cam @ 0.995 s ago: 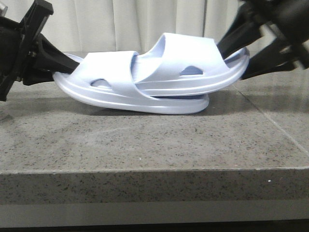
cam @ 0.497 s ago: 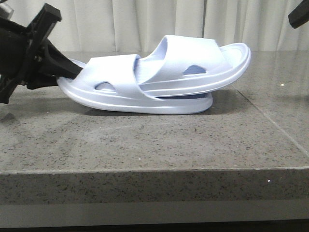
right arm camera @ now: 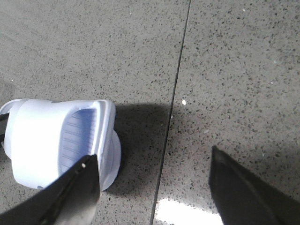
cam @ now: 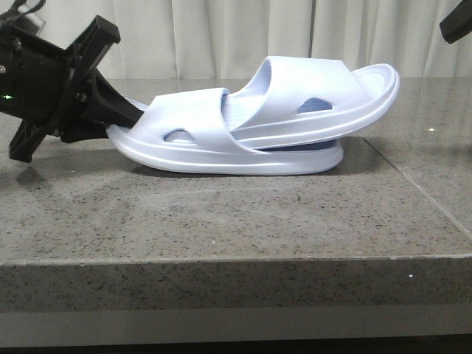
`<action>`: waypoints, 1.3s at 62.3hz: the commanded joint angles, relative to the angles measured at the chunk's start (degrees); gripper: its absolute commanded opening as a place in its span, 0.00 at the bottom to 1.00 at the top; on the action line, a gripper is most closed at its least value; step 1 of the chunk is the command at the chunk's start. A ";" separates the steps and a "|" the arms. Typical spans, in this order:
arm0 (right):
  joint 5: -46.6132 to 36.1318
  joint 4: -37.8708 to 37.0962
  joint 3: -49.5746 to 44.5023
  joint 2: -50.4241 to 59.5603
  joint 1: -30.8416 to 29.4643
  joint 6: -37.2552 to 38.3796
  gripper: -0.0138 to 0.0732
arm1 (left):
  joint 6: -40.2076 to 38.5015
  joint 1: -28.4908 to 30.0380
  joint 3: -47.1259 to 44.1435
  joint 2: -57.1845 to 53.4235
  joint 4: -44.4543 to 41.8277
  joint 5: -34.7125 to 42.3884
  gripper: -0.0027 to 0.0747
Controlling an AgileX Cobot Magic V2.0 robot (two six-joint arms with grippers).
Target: Insert blue slippers together front up
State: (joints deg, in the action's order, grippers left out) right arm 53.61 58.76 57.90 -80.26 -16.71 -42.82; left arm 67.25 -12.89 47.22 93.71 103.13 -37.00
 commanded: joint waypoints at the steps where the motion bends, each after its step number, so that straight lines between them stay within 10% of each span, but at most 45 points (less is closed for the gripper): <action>1: 0.66 2.22 1.30 2.12 -0.47 -0.64 0.76 | 0.07 -0.66 1.62 -1.42 3.05 -2.92 0.28; 13: 0.87 2.22 1.30 2.12 -0.47 -0.64 0.76 | 0.07 -0.42 1.96 -1.52 1.28 -2.92 0.66; 33: 1.38 2.22 1.30 2.12 -0.47 -0.64 0.76 | -4.60 3.52 2.08 -7.58 -11.07 -1.30 0.66; 48: 2.19 -2.89 1.30 5.60 1.54 0.39 0.76 | -27.24 9.29 8.62 -17.13 -47.53 -0.93 0.66; 66: -0.96 -30.76 1.30 19.83 13.10 20.92 0.76 | -57.16 9.46 17.85 -29.03 -92.39 -14.23 0.56; 81: 6.24 -48.86 0.66 30.17 13.97 36.49 0.76 | -63.17 9.46 13.90 -40.11 -99.97 -16.13 0.56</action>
State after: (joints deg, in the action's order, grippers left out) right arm 59.02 14.07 57.77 -53.98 -2.82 -10.71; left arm 5.85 -3.41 61.31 57.94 4.27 -55.10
